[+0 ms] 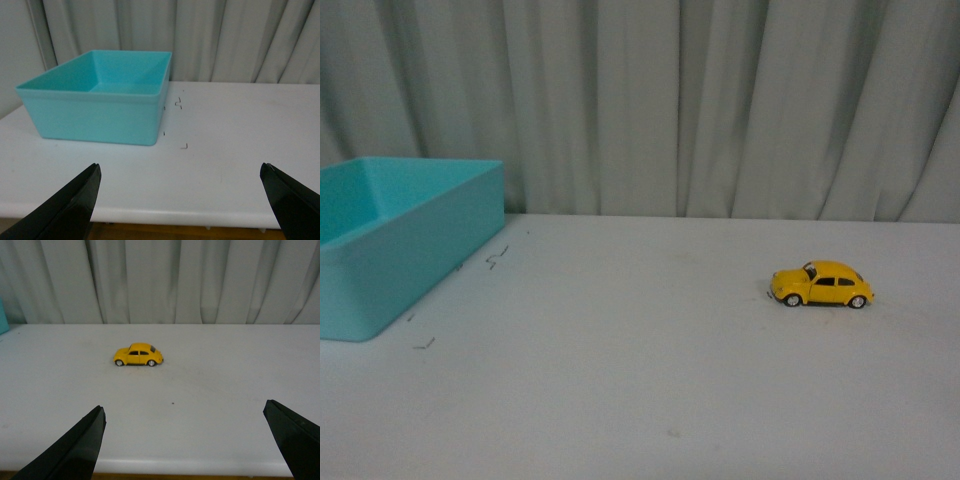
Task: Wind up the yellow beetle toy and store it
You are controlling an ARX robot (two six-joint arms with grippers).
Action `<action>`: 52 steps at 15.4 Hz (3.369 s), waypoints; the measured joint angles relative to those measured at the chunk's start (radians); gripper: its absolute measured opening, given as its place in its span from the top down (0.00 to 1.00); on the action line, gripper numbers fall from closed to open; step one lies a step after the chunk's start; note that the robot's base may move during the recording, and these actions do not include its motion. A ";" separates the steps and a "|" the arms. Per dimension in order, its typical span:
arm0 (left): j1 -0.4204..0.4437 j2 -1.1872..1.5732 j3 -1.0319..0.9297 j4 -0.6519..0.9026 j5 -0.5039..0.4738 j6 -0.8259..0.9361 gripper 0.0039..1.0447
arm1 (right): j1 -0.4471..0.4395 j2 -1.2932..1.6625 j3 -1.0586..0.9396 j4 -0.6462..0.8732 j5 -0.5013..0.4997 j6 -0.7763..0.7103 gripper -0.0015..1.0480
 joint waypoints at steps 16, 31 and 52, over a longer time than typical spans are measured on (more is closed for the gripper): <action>0.000 0.000 0.000 0.000 0.001 0.000 0.06 | 0.000 0.000 0.000 0.000 -0.001 0.003 0.06; 0.000 0.000 0.000 0.000 0.001 0.000 0.06 | 0.000 0.000 0.000 0.001 -0.001 0.003 0.06; 0.000 0.000 0.000 -0.001 0.001 0.000 0.06 | 0.000 0.001 0.000 0.000 -0.001 0.003 0.06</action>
